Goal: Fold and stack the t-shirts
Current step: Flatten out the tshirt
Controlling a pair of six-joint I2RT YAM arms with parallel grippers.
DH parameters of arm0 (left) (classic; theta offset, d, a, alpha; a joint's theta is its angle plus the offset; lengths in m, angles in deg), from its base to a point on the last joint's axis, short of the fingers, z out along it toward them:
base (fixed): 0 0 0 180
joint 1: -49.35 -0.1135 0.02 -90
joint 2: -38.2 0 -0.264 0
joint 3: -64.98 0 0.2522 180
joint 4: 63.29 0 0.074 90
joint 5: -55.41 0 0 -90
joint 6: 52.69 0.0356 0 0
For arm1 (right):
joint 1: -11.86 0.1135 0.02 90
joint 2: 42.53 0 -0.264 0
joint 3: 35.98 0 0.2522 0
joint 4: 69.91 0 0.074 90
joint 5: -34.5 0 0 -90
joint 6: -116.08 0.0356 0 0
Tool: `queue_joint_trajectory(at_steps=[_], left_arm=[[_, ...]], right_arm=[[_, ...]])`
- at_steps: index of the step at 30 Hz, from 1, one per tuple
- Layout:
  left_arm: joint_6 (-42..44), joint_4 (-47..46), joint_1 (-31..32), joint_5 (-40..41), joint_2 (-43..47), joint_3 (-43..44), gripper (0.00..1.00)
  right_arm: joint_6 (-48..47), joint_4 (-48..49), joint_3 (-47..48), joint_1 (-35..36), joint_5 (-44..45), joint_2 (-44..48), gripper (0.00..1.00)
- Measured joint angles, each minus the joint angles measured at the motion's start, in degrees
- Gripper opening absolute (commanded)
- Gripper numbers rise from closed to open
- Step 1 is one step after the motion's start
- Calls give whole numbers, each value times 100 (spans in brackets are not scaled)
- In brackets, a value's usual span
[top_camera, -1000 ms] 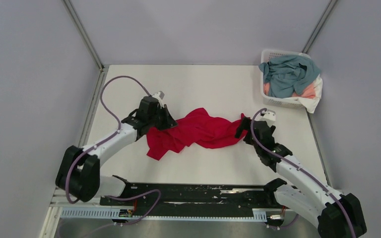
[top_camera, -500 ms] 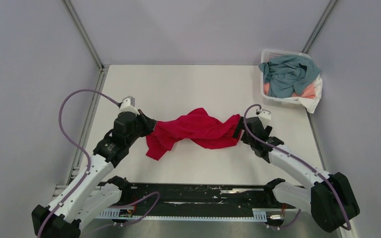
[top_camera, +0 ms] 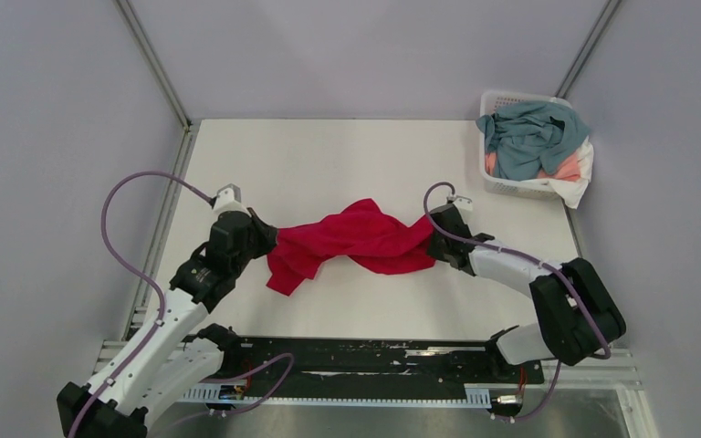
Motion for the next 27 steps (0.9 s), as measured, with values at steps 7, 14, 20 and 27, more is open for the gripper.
queue_joint_trajectory(at_steps=[7, 14, 20, 27], left_arm=[[7, 291, 0, 514, -2, 212, 0], [195, 686, 0, 802, 452, 1631, 0], [605, 800, 0, 420, 935, 3200, 0], [909, 673, -2, -503, 1390, 4503, 0]], right_arm=[[-302, 179, 459, 0, 31, -284, 0], [-953, -372, 1287, 52, -57, 1443, 0], [-1567, -442, 2446, 136, -1213, 3530, 0], [-1961, -608, 4048, 144, -2811, 4151, 0]])
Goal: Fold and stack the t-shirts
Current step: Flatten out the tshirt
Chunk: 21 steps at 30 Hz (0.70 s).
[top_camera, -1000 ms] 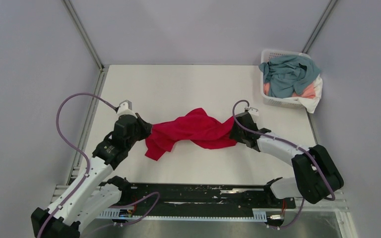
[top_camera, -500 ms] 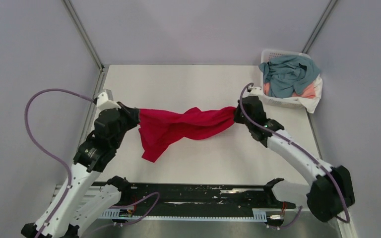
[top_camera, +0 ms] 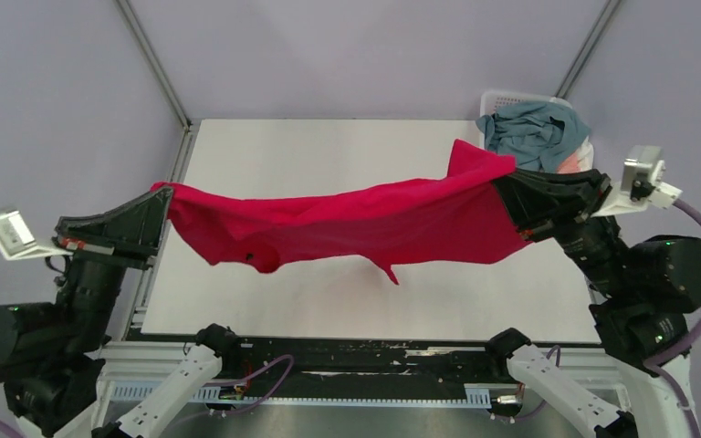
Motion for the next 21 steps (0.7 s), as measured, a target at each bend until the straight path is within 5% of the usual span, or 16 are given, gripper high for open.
queue_joint_trajectory(at_steps=[12, 21], left_arm=[[398, -85, 2, -1045, -380, 1491, 0], [841, -162, -15, 713, -2288, 1467, 6]], right_arm=[[52, -343, 745, 2, -872, 17, 0], [317, -317, -214, 11, 1099, -413, 0]])
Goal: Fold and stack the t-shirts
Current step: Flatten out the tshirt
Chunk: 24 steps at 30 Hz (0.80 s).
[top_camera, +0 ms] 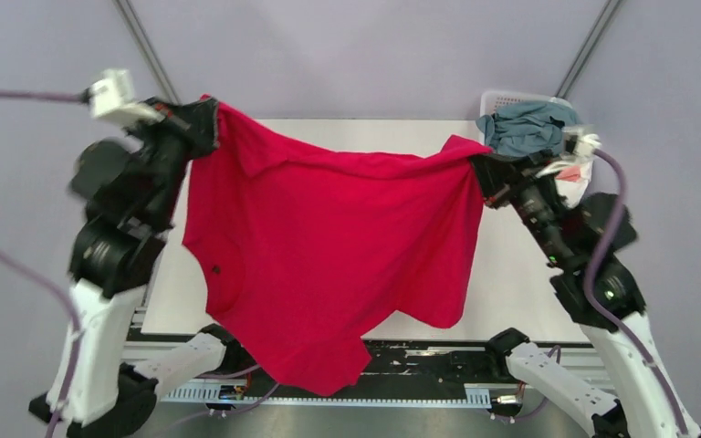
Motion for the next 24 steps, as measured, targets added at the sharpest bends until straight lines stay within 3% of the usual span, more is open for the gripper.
queue_joint_trajectory(at_steps=[4, 6, 7, 8, 9, 11, 13, 16, 18, 21, 24], left_arm=[[133, -17, -284, 704, -1517, -140, 13], [144, -96, -535, 789, -2350, -289, 32], [170, -142, -662, 848, -2822, -374, 52], [214, -177, -761, 905, -3211, -411, 64], [271, -205, -850, 981, -3681, -404, 89], [358, -133, -973, 1088, -4782, -7, 99], [372, 212, -1045, 1130, -6065, 986, 100], [378, 717, -1088, 1084, -7460, 2363, 100], [376, 997, -1086, 984, -7844, 2811, 100], [374, 1113, -1086, 828, -7672, 2708, 100], [319, 1012, -1078, 643, -6959, 2057, 100]], right_arm=[[229, -11, -763, 0, 1176, -619, 2], [407, -15, -1126, 0, 1731, -1165, 8], [472, -11, -1228, -9, 1928, -1451, 10], [538, -13, -1287, -52, 2118, -1937, 13], [586, 13, -1283, -105, 2245, -2428, 19], [627, 2, -1058, -247, 2374, -3523, 33], [623, -15, -522, -407, 2420, -4708, 53], [557, -9, 433, -625, 2409, -6166, 70], [498, -42, 890, -717, 2391, -6730, 97], [470, -175, 1086, -780, 2428, -6854, 100], [437, -234, 1095, -800, 2459, -6590, 100]])
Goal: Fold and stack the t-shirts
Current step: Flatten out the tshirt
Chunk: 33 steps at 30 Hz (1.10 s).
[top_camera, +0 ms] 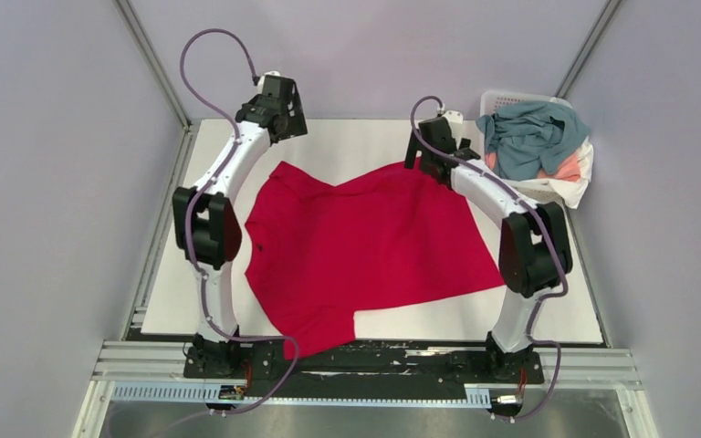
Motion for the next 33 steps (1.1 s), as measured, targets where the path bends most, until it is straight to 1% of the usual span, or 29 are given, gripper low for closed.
queue_joint_trajectory(at_steps=[3, 5, 7, 8, 9, 11, 12, 14, 16, 19, 23, 27, 33], left_arm=[[-151, -118, 37, -212, 1008, -859, 100], [-304, -229, 79, -380, 1864, -1683, 100], [-553, -525, 175, -640, 2968, -2896, 100], [-686, -682, 232, -791, 3438, -3445, 100], [-841, -940, 334, -1001, 4022, -4214, 100], [-1110, -1187, 503, -1335, 4732, -5241, 100], [-1255, -1373, 612, -1565, 5042, -5834, 100], [-1451, -1574, 758, -1860, 5313, -6653, 100], [-1587, -1617, 820, -1969, 5346, -7171, 100], [-1709, -1628, 807, -1858, 5344, -7403, 100], [-1788, -2131, 723, -1703, 5160, -7237, 100], [-1882, -2577, 487, -1696, 4166, -6607, 100], [-1937, -2804, 192, -1812, 2570, -5604, 100]], right_arm=[[2, 15, -343, 2, -59, 719, 100], [42, 92, -879, 2, -125, 1453, 100], [155, 229, -1683, 7, -249, 2332, 100], [212, 234, -1978, 2, -299, 2623, 100], [299, 243, -2363, -2, -385, 2953, 100], [466, 260, -2997, -26, -645, 3340, 100], [522, 291, -3289, -33, -820, 3436, 100], [634, 385, -3829, -57, -1198, 3515, 100], [719, 525, -4301, -57, -1563, 3519, 100], [791, 737, -4756, -57, -1989, 3519, 100], [850, 1169, -5031, -57, -2345, 3517, 100], [883, 1502, -5123, -57, -2428, 3510, 100], [881, 1716, -5215, -57, -2306, 3467, 100]])
